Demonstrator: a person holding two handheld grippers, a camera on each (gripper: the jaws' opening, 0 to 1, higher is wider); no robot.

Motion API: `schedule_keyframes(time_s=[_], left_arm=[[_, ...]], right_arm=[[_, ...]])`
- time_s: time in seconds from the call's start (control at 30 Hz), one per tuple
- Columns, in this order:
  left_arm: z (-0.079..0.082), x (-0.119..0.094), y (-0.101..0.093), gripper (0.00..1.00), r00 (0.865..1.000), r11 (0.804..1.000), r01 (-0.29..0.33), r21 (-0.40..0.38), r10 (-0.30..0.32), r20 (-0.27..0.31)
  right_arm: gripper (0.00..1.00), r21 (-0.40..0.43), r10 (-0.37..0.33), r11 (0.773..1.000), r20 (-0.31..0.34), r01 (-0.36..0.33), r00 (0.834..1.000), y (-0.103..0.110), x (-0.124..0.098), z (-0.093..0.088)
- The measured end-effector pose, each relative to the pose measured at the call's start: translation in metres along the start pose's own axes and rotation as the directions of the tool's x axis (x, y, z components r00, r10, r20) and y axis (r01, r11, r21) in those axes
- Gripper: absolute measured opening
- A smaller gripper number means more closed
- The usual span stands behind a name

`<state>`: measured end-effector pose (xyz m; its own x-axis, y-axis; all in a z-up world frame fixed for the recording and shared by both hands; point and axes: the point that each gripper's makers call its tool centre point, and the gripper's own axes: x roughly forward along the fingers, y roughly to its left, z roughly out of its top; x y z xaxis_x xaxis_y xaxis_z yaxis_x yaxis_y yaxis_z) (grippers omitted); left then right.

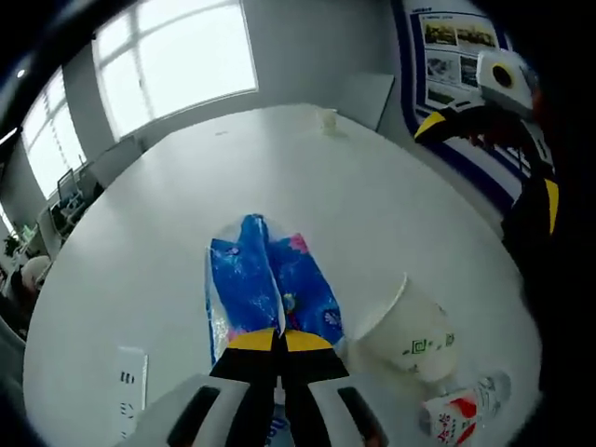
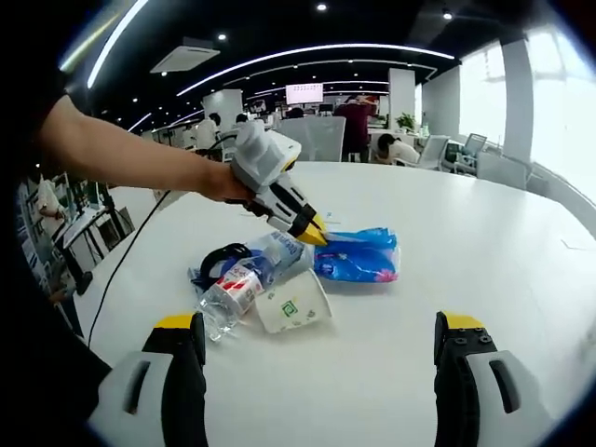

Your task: Arrange the tabletop items into an orderly group along one side of the table until the central work area is clear of visible clutter.

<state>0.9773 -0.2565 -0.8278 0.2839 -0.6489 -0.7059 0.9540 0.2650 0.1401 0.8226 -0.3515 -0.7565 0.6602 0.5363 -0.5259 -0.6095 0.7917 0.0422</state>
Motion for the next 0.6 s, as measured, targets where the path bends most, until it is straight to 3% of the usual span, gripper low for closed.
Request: schedule_keyframes(time_s=[0.47, 0.6], left_arm=[[-0.013, 0.009, -0.007, 0.00, 0.996, 0.996, 0.084, -0.001, -0.084, -0.008], [-0.021, 0.010, -0.010, 0.00, 0.995, 0.995, 0.090, 0.034, -0.088, -0.042]], right_arm=[[1.00, 0.014, 0.001, 1.000, -0.025, -0.001, 1.000, -0.006, 0.008, -0.006], [1.00, 0.016, 0.008, 1.000, -0.023, -0.008, 1.000, -0.004, 0.010, -0.004]])
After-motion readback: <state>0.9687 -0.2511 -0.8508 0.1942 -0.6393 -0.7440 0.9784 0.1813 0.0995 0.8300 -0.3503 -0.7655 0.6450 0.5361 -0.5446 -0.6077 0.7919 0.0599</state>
